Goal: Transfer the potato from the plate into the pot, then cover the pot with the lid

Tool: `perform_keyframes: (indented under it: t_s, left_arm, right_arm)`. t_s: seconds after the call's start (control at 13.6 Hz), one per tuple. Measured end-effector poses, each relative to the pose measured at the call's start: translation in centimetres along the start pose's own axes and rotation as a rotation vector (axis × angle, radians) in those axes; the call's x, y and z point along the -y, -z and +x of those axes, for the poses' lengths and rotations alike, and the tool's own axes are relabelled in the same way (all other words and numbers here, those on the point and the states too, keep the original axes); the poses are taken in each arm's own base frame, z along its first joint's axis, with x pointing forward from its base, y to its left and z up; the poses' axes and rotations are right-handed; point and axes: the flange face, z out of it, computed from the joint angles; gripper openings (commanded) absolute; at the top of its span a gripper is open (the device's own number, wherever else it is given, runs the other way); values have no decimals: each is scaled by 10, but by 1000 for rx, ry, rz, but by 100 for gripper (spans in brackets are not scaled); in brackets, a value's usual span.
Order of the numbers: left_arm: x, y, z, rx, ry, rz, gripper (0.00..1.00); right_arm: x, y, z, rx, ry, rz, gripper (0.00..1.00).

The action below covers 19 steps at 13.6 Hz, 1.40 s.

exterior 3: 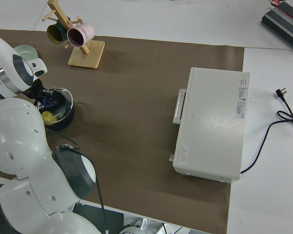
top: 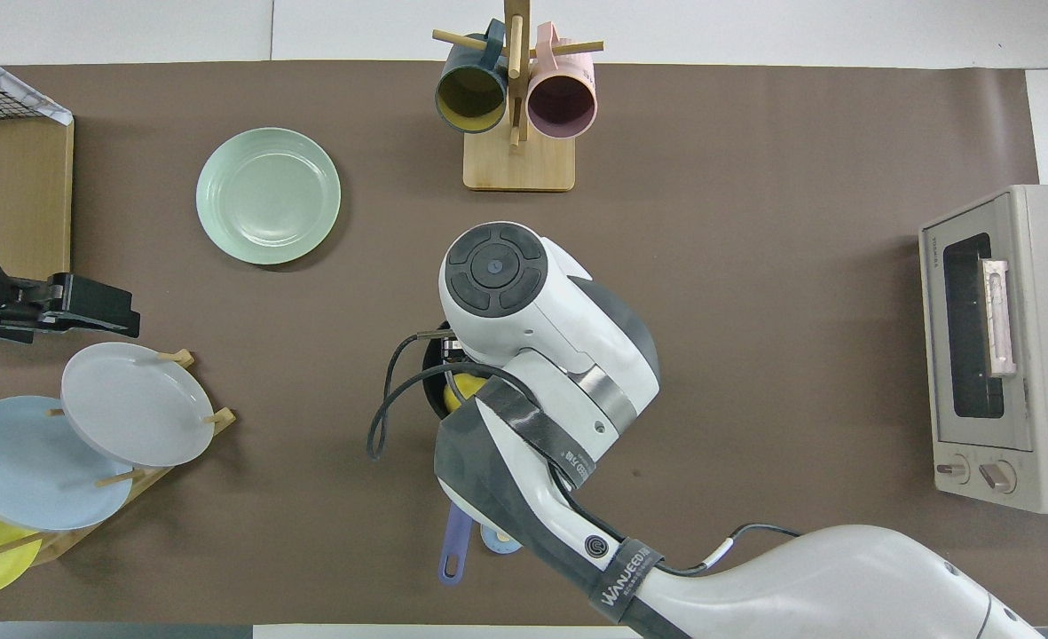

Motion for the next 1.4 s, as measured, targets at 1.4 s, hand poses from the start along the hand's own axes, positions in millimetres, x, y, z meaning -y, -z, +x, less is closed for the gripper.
perform_keyframes:
  t_s: [1.4]
  left_arm:
    - [2,1,1,-13,2,16,100]
  right_arm:
    - [28,-6,-14,14,21,25,0]
